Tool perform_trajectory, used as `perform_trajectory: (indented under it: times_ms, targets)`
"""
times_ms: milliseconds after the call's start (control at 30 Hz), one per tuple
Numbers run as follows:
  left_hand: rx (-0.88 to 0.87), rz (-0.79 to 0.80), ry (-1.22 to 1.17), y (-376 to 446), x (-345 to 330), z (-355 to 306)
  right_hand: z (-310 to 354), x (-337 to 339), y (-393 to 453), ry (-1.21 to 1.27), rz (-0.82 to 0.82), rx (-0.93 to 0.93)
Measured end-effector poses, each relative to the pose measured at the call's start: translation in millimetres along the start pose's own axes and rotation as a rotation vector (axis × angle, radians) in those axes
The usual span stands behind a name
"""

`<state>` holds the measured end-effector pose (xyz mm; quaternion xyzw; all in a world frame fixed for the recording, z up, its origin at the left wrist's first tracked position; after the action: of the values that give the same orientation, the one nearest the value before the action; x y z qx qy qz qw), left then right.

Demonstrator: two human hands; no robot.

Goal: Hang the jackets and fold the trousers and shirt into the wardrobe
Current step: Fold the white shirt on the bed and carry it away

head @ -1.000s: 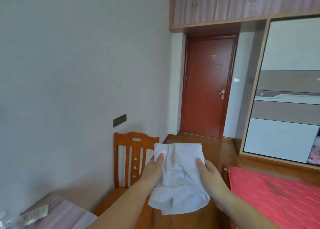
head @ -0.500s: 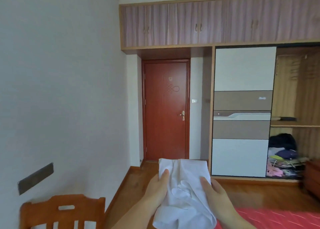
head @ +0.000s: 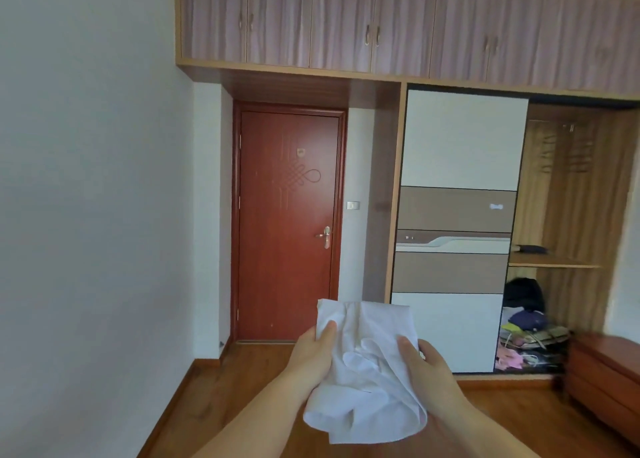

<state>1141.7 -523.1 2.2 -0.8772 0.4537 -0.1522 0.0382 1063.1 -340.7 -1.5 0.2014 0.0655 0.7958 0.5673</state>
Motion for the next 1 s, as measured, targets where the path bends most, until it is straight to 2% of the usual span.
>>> perform_trajectory:
  times_ms: [167, 267, 433, 700, 1000]
  targets:
    - [-0.018, 0.032, 0.005, 141, 16, -35, -16, -42, 114, 0.001, 0.017, 0.009]
    - [-0.01, 0.072, 0.022, 219, 11, -57, -32, -58, 183, -0.043, -0.026, 0.01]
    - [-0.011, 0.152, 0.018, 333, -17, -83, -77, -72, 287, -0.022, -0.099, -0.019]
    - [0.036, 0.151, 0.065, 532, -61, -123, -173, -101, 481, 0.064, -0.115, -0.064]
    - [-0.036, 0.201, 0.079, 728, -108, -190, -224, -112, 666, 0.055, -0.165, -0.105]
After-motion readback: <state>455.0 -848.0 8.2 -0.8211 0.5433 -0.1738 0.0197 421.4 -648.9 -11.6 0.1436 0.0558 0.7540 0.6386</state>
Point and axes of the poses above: each hand's wrist, its own y-axis towards the middle knuckle, its own x-axis out of the back of the hand, z = x × y, the point moved 2 cm from there along y, towards the middle knuckle, and after that the axes turned 13 degrees about x, right-handed, at the moved point
